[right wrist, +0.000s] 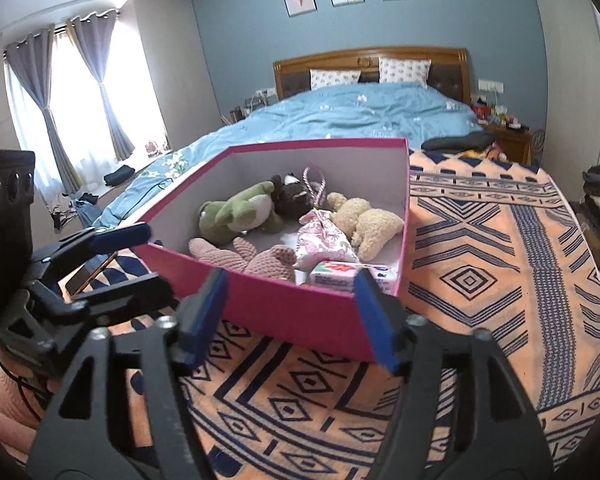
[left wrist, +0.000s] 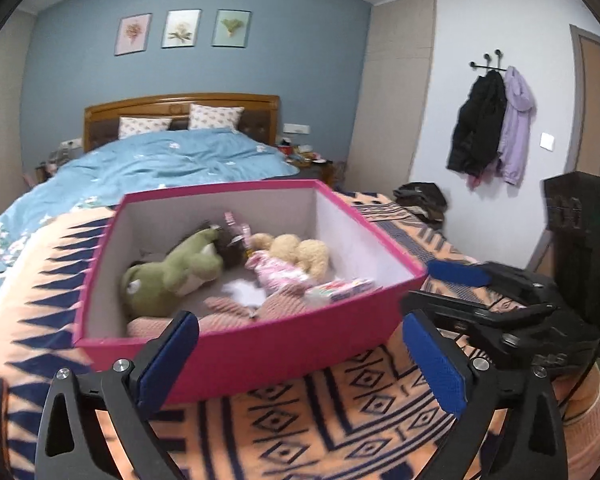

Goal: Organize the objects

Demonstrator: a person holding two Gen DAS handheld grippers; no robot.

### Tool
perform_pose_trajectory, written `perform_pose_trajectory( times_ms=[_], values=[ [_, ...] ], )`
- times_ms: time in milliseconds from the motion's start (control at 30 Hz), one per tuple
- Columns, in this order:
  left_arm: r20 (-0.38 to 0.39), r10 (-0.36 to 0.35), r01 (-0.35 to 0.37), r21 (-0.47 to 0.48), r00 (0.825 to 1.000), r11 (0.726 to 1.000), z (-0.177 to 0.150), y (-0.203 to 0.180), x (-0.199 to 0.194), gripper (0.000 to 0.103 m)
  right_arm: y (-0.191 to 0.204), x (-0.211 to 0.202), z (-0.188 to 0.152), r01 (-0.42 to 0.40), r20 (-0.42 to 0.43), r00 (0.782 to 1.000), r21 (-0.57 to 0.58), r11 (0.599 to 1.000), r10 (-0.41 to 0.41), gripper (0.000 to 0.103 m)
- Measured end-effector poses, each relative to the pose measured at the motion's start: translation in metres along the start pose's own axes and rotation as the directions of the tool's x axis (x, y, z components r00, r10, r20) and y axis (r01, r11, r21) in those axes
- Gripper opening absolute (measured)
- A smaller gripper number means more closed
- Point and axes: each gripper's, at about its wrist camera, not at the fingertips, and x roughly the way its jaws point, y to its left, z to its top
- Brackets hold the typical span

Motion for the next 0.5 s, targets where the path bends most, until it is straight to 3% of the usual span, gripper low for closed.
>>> perform_pose_trajectory(
  times_ms=[100,267,500],
  values=[
    [0.003,0.054,-0.054,-0.003,0.999,0.999,-0.012,0.006,-0.010,0.103,0.015,-0.009,-0.014,0.045,0.057,0.997,-0.033,0.998,-0.043,0.103],
    [-0.011,0.122,-0.122,-0.028,0.992,0.992,-0.032,0.014,-0.018,0.103,0.031,-0.004,-0.037,0.097,0.042,0.995,-0.056,0.994,-0.095,0.103],
    [-0.029,0.208,-0.209,-0.041,0.978,0.977,-0.048,0.018,-0.024,0.103,0.030,-0.003,-0.053,0.093,0.020,0.995,0.006,0.996,-0.093,0.103]
  ],
)
